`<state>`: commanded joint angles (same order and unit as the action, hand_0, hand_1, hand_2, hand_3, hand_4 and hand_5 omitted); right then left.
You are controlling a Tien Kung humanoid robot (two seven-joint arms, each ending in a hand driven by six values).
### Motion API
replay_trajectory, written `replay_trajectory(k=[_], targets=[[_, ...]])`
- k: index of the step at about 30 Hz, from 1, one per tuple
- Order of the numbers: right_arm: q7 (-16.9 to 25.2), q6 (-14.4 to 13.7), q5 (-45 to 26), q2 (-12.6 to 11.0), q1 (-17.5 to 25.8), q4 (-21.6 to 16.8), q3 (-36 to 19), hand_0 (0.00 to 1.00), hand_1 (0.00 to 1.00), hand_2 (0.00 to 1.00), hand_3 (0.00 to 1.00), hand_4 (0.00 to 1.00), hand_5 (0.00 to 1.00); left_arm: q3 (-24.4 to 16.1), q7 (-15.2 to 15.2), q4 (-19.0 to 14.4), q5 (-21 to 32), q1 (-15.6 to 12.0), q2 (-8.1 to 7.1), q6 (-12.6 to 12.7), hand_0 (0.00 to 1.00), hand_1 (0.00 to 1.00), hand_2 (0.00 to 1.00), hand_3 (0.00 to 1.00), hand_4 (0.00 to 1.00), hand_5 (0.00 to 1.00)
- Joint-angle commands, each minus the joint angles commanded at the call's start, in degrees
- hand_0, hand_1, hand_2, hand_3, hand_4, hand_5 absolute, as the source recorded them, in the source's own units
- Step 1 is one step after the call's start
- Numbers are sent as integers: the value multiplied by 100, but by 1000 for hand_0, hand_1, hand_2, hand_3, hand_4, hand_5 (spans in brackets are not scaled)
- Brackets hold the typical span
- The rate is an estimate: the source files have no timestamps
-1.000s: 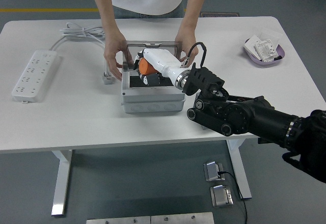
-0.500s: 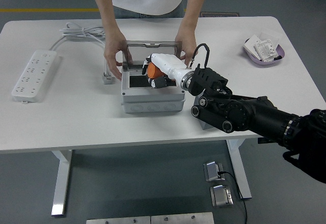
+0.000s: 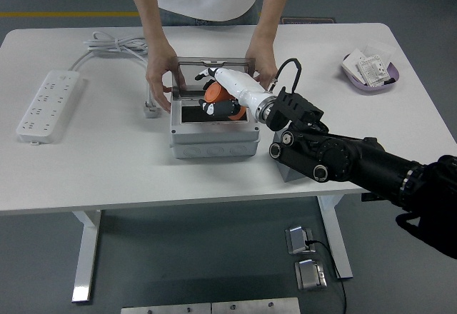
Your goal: Fetch the battery,place it into the box,close the lid of the box
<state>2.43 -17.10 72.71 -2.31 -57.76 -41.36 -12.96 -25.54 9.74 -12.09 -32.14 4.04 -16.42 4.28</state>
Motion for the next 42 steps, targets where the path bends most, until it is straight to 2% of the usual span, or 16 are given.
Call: replay_trajectory(k=[3, 4, 8, 10, 16, 20, 22, 25, 32, 39, 40, 42], targets=[[75, -57, -94, -8, 32, 28, -6, 549, 697, 719, 836, 844, 679, 5, -1, 0, -10, 14, 7, 2, 632, 684, 593, 587, 604, 36], [88, -72, -111, -8, 44, 29, -3, 625, 708, 723, 848, 879, 718, 2, 1, -1, -19, 17, 9, 2, 632, 684, 592, 587, 598, 29], [84, -107, -101, -76, 113, -144, -77, 625, 708, 723, 848, 879, 718, 10, 4, -3, -31, 10, 21, 5, 632, 684, 592, 587, 598, 29], [20, -73, -39, -199, 172, -359, -233, 656, 709, 724, 852, 884, 718, 15, 5, -3, -21, -7, 27, 6, 632, 684, 591, 586, 593, 23], [-326, 199, 182, -707, 232, -1201, -779, 663, 708, 714, 848, 891, 710, -50, 40, -7, -71, -87, 46, 3, 632, 685, 590, 584, 583, 11], [-457, 312, 272, -894, 37, -1720, -979, 663, 708, 714, 848, 891, 710, -120, 67, -7, -154, -99, 48, -4, 632, 685, 590, 584, 583, 11], [-456, 343, 237, -921, -128, -1753, -1016, 658, 682, 695, 830, 899, 706, -131, 70, -7, -175, -85, 37, -7, 632, 684, 589, 584, 572, 2], [-407, 384, 80, -897, -391, -1529, -956, 658, 682, 695, 830, 899, 706, -156, 79, -7, -217, -61, 13, -13, 632, 684, 589, 584, 572, 2], [-154, 464, -565, -678, -891, -646, -461, 626, 664, 685, 828, 896, 715, -247, 128, -15, -378, -12, -44, -40, 632, 683, 588, 583, 568, 2], [109, 422, -1272, -450, -966, 225, 93, 627, 666, 688, 821, 893, 718, -324, 160, -18, -503, 12, -79, -57, 632, 683, 588, 583, 564, 2], [143, 408, -1344, -419, -944, 320, 145, 667, 674, 688, 820, 891, 722, -332, 163, -18, -515, 13, -81, -57, 632, 685, 588, 583, 558, 2], [217, 370, -1462, -353, -871, 455, 236, 667, 674, 688, 820, 891, 722, -332, 165, -20, -528, 12, -82, -61, 632, 685, 588, 583, 558, 2]])
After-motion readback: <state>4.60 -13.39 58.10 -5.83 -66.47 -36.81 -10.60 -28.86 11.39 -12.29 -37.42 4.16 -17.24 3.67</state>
